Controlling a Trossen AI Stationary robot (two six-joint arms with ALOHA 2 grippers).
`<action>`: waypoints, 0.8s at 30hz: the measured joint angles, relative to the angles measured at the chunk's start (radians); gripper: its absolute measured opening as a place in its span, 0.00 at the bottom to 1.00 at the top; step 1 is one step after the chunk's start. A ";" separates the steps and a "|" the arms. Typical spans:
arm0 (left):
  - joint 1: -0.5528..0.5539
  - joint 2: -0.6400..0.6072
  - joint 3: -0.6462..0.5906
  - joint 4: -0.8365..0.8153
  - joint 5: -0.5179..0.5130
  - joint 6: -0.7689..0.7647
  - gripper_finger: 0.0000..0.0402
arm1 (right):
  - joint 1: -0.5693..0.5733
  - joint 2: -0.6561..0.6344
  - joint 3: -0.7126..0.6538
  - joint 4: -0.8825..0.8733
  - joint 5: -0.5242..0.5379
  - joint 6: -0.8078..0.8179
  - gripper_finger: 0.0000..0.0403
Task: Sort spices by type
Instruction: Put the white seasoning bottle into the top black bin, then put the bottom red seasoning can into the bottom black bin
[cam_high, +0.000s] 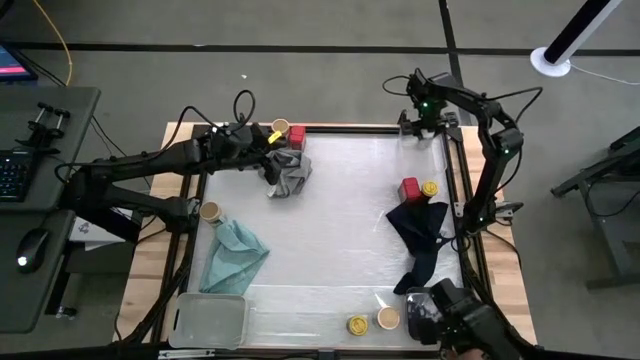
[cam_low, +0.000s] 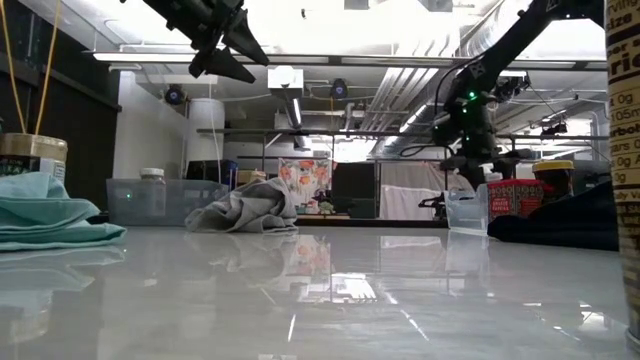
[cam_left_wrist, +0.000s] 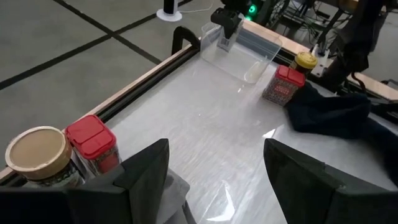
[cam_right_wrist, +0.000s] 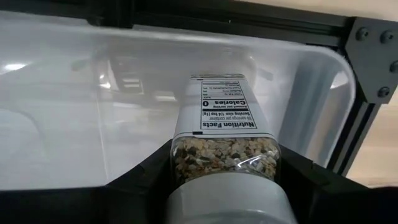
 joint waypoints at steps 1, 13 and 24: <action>0.000 0.000 0.000 0.000 0.000 -0.002 0.62 | -0.004 0.000 0.000 0.001 -0.002 0.002 0.47; 0.000 0.000 0.000 -0.001 0.000 -0.002 0.62 | -0.015 0.000 0.024 -0.001 -0.010 -0.025 0.75; 0.000 0.000 0.000 -0.003 0.000 0.044 0.62 | -0.014 -0.002 0.239 -0.096 -0.014 -0.088 0.77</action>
